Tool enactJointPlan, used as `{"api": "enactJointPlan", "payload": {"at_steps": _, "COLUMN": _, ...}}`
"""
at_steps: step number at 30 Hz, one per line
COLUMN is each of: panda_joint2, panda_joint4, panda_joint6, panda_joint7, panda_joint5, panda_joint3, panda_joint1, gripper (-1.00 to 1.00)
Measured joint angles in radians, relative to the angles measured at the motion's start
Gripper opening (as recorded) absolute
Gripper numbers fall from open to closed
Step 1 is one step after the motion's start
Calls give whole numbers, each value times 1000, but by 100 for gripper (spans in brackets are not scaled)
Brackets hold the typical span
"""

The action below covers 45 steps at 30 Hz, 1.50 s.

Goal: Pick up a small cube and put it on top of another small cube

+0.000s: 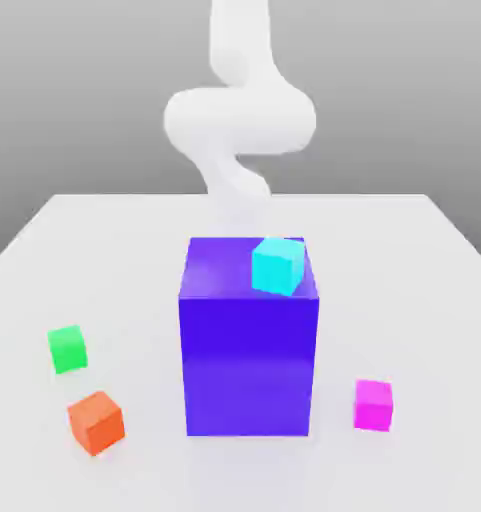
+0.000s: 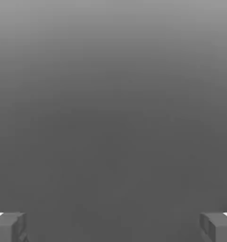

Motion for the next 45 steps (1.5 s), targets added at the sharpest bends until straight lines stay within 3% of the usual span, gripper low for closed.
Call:
{"api": "enactJointPlan", "payload": {"at_steps": 7, "panda_joint2": 264, "panda_joint4": -132, "panda_joint6": 157, "panda_joint7": -306, "panda_joint5": 52, "panda_joint3": -41, "panda_joint1": 190, "gripper": 0}}
{"api": "enactJointPlan", "payload": {"at_steps": 15, "panda_joint2": 555, "panda_joint4": -279, "panda_joint6": 330, "panda_joint7": -633, "panda_joint5": 93, "panda_joint3": -18, "panda_joint1": 342, "gripper": 0}}
{"api": "enactJointPlan", "payload": {"at_steps": 21, "panda_joint2": 767, "panda_joint4": -389, "panda_joint6": 465, "panda_joint7": -795, "panda_joint5": 12, "panda_joint3": 19, "panda_joint1": 422, "gripper": 0}}
{"api": "enactJointPlan", "payload": {"at_steps": 27, "panda_joint2": 983, "panda_joint4": -370, "panda_joint6": 635, "panda_joint7": -807, "panda_joint5": -18, "panda_joint3": 16, "panda_joint1": 425, "gripper": 0}}
{"api": "enactJointPlan", "payload": {"at_steps": 28, "panda_joint2": 1017, "panda_joint4": -364, "panda_joint6": 662, "panda_joint7": -808, "panda_joint5": -17, "panda_joint3": 19, "panda_joint1": 422, "gripper": -100}}
{"api": "enactJointPlan", "payload": {"at_steps": 35, "panda_joint2": 1024, "panda_joint4": -362, "panda_joint6": 666, "panda_joint7": -806, "panda_joint5": -19, "panda_joint3": 20, "panda_joint1": 421, "gripper": -100}}
{"api": "enactJointPlan", "payload": {"at_steps": 41, "panda_joint2": 832, "panda_joint4": -399, "panda_joint6": 511, "panda_joint7": -807, "panda_joint5": -18, "panda_joint3": 18, "panda_joint1": 424, "gripper": -100}}
{"api": "enactJointPlan", "payload": {"at_steps": 45, "panda_joint2": 742, "panda_joint4": -318, "panda_joint6": 446, "panda_joint7": -893, "panda_joint5": 122, "panda_joint3": 7, "panda_joint1": 326, "gripper": -100}}
